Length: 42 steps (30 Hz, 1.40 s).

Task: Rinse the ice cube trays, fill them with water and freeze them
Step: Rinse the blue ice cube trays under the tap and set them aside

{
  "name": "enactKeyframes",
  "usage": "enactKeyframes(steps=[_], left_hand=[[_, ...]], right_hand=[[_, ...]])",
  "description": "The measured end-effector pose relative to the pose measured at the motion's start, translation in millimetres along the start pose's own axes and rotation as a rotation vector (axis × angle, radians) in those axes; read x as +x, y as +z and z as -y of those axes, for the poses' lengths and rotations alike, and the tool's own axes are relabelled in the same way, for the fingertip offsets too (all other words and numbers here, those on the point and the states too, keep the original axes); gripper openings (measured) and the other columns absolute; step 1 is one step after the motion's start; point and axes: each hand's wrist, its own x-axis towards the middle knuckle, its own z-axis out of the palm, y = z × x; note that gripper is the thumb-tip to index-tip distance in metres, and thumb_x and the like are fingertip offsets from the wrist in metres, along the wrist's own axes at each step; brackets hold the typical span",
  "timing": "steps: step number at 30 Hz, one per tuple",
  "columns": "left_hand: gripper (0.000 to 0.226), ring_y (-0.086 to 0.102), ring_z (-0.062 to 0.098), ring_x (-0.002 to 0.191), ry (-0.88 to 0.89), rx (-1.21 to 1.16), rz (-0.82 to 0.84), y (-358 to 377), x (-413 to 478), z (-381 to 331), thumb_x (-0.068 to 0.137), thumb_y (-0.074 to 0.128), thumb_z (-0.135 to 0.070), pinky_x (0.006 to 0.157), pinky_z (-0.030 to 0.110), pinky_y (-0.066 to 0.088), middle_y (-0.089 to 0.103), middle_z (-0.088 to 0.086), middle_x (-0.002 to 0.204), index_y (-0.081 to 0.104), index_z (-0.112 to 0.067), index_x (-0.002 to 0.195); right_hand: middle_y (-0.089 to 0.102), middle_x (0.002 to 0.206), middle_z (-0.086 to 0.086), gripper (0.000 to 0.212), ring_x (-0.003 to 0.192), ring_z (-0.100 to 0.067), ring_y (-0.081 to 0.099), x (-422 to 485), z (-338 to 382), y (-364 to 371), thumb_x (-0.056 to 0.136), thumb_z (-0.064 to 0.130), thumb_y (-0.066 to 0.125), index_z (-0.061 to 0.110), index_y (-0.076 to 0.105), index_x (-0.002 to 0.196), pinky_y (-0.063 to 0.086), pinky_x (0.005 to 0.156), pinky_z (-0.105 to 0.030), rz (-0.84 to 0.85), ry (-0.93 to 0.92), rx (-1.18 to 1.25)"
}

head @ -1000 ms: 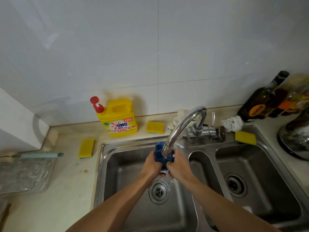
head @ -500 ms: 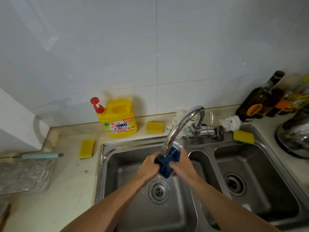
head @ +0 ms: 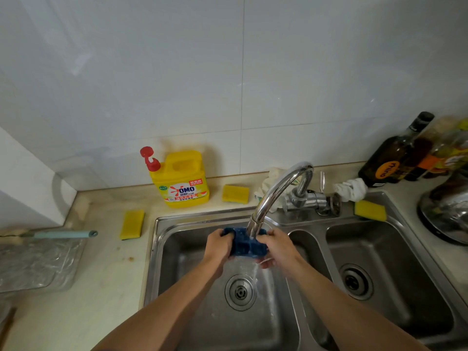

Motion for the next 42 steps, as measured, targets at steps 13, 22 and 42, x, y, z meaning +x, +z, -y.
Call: enactKeyframes(steps=[13,22,42], left_hand=[[0.044,0.076,0.021,0.085,0.026,-0.107,0.239,-2,-5,2,0.089,0.044,0.012,0.066,0.032,0.061,0.075,0.005,0.099,0.067,-0.020,0.108],[0.042,0.072,0.015,0.090,0.150,0.082,0.157,-3,3,3,0.088,0.050,0.008,0.070,0.029,0.062,0.073,0.001,0.101,0.066,-0.028,0.103],[0.057,0.062,0.012,0.113,0.310,0.148,0.184,14,-7,4,0.080,0.059,0.004,0.102,0.034,0.051,0.066,-0.004,0.120,0.054,-0.022,0.130]], right_hand=[[0.071,0.094,-0.022,0.011,0.069,-0.039,0.074,3,-4,8,0.096,0.005,0.056,0.004,0.066,0.099,0.064,0.060,-0.049,-0.119,-0.036,-0.117],[0.071,0.096,-0.022,0.012,0.076,-0.037,0.075,6,-6,7,0.092,-0.002,0.056,0.003,0.066,0.095,0.064,0.068,-0.051,-0.029,0.000,-0.213],[0.073,0.088,-0.013,0.010,0.085,-0.029,0.070,16,-13,13,0.088,0.015,0.060,0.010,0.070,0.088,0.060,0.079,-0.044,-0.034,-0.064,-0.312]])
